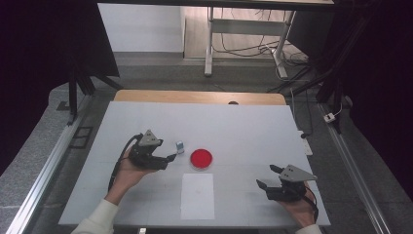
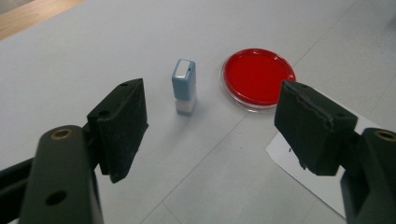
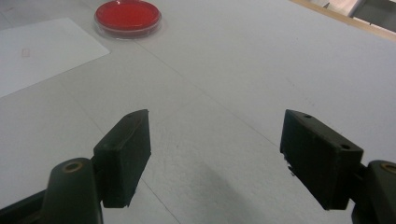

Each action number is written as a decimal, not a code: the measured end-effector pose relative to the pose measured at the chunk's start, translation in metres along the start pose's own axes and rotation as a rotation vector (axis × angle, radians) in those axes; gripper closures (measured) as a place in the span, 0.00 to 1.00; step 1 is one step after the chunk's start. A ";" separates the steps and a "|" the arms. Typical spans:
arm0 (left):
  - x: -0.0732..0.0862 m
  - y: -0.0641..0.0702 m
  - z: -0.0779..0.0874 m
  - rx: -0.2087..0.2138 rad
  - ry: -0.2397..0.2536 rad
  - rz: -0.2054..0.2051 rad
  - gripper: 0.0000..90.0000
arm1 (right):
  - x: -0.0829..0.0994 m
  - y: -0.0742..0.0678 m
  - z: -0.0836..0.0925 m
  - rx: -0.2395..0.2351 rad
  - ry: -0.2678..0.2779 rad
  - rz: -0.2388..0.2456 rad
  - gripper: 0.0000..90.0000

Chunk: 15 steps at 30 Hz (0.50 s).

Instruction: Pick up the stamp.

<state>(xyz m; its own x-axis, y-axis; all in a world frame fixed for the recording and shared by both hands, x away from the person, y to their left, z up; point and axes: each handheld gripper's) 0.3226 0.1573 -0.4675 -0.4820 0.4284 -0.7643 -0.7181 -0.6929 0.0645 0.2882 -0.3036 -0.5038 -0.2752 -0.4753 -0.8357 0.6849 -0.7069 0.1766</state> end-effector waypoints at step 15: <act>-0.009 -0.012 -0.023 -0.015 -0.036 -0.021 0.33 | 0.001 -0.001 -0.002 -0.007 -0.012 0.000 0.27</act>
<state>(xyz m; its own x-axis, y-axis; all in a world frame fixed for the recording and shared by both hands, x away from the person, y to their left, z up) 0.3471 0.1489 -0.4760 -0.4853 0.4634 -0.7414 -0.7207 -0.6921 0.0392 0.2891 -0.3025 -0.5059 -0.2833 -0.4815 -0.8294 0.6895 -0.7034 0.1729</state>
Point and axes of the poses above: each handheld gripper's, and its own axes: z roughly backward along the jaws, x roughly out of its underside, y roughly to its right, and after that the axes turned 4 degrees about x, right-handed
